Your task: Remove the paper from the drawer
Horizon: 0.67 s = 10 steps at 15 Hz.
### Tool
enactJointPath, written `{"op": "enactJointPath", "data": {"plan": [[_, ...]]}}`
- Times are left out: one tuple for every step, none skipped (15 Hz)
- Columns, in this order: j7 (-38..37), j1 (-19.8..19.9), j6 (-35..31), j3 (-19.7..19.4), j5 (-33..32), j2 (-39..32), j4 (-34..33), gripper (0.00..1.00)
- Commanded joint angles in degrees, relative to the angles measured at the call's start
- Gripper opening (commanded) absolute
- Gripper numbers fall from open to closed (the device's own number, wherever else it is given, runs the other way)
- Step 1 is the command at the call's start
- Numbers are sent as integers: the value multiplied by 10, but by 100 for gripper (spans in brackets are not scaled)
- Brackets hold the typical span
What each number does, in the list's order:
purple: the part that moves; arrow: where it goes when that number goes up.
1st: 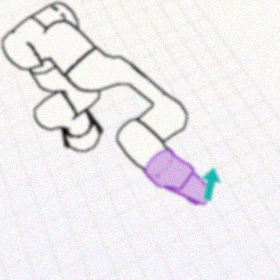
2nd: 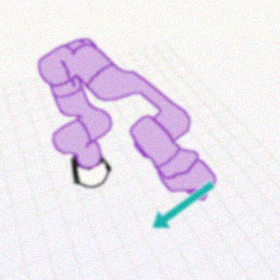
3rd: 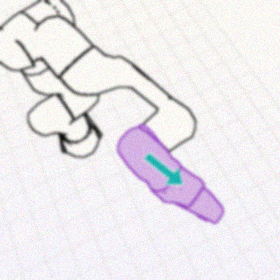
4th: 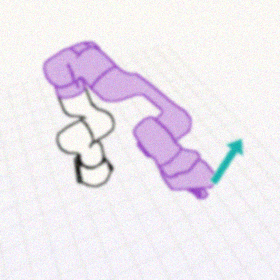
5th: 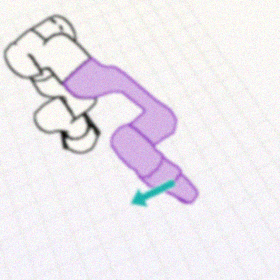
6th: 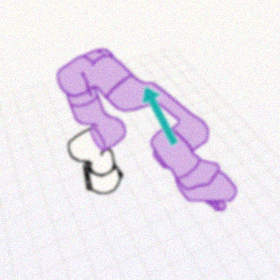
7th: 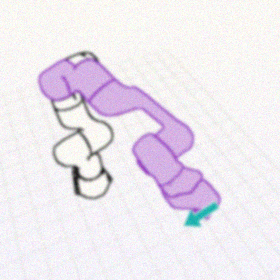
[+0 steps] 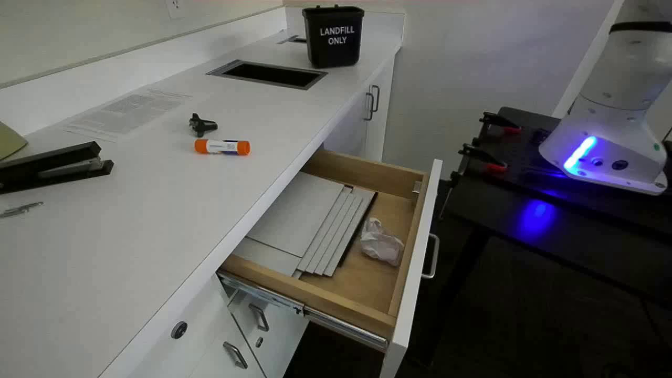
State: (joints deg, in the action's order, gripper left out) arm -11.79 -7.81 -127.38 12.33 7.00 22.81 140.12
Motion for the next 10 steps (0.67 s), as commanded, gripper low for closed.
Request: {"op": "enactJointPath", "data": {"plan": [[-2,-5,1,-4,-2,0,-1,100],[-2,-5,1,-4,-2,0,-1,100],[-2,-5,1,-4,-2,0,-1,100],[-5,-8,4,4,-6,-12,-3,100],[-9,-15,1,12,-5,-20,-1,100],[-12,-24,2,20,1,-31,0,100],[-17,-33,3,31,2,-45,3,100],[-19,-43,3,39,6,-58,5,100],[-18,-57,4,49,16,-73,8,100],[-17,-71,3,57,29,-88,10,100]]}}
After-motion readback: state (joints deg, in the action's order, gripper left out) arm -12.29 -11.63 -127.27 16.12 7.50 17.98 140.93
